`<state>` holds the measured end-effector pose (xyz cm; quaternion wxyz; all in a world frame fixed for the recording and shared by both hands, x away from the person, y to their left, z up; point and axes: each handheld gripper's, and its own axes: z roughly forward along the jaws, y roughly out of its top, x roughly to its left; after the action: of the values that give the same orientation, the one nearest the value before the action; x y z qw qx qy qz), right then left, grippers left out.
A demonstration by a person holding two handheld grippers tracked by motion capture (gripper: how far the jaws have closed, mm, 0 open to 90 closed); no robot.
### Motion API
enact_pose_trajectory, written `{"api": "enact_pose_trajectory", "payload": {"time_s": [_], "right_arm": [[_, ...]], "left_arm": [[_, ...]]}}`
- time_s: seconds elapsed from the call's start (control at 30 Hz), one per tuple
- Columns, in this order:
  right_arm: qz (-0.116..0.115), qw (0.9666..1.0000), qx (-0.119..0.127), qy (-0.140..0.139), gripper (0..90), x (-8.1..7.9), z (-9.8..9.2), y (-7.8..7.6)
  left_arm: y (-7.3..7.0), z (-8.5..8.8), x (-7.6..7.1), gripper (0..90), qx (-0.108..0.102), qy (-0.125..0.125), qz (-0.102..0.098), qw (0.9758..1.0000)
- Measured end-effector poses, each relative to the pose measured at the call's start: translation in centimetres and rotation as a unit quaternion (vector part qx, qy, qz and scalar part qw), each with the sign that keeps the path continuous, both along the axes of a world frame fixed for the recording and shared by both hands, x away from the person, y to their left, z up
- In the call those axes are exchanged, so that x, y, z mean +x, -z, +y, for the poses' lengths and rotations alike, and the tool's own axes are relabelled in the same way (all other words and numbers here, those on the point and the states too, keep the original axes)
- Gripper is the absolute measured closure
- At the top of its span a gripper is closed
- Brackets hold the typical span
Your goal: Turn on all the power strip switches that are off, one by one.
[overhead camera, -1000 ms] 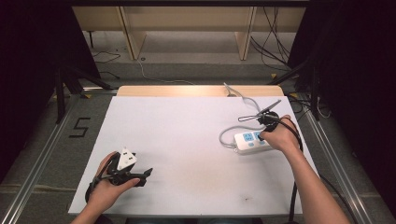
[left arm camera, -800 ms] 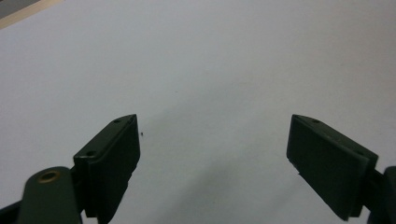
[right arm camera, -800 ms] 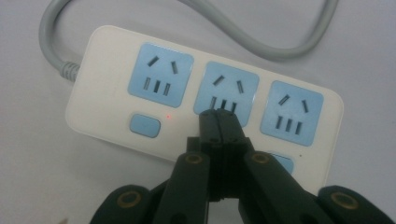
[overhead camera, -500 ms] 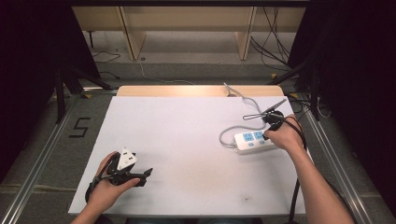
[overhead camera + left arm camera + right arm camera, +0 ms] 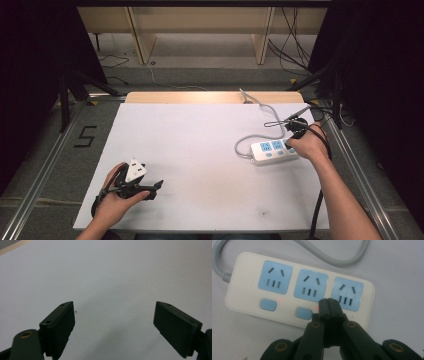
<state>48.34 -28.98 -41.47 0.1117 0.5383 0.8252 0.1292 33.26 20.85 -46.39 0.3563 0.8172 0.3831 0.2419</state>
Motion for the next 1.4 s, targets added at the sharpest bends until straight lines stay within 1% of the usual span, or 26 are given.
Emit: {"api": "enact_pose_trajectory", "payload": {"time_s": [0.27, 0.43, 0.5, 0.7, 1.4], "right_arm": [[0.005, 0.9999, -0.001, 0.010, 90.0, 0.1, -0.6, 0.1], [0.007, 0.9999, 0.000, 0.012, 90.0, 0.2, -0.9, 0.3], [0.005, 0.9999, -0.001, 0.013, 90.0, 0.2, -1.0, 0.3], [0.010, 0.9998, -0.002, 0.019, 90.0, 0.3, -1.2, 0.3], [0.019, 0.9996, -0.010, 0.019, 90.0, 0.4, -1.5, 0.7]], "left_arm": [[0.0, 0.0, 0.0, 17.3, 0.001, 0.001, 0.000, 1.0000], [0.0, 0.0, 0.0, 17.4, 0.001, 0.002, 0.000, 1.0000], [0.0, 0.0, 0.0, 17.3, 0.001, 0.002, 0.000, 1.0000], [0.0, 0.0, 0.0, 17.3, 0.001, 0.002, 0.000, 1.0000], [0.0, 0.0, 0.0, 17.3, 0.000, 0.000, -0.001, 1.0000]]}}
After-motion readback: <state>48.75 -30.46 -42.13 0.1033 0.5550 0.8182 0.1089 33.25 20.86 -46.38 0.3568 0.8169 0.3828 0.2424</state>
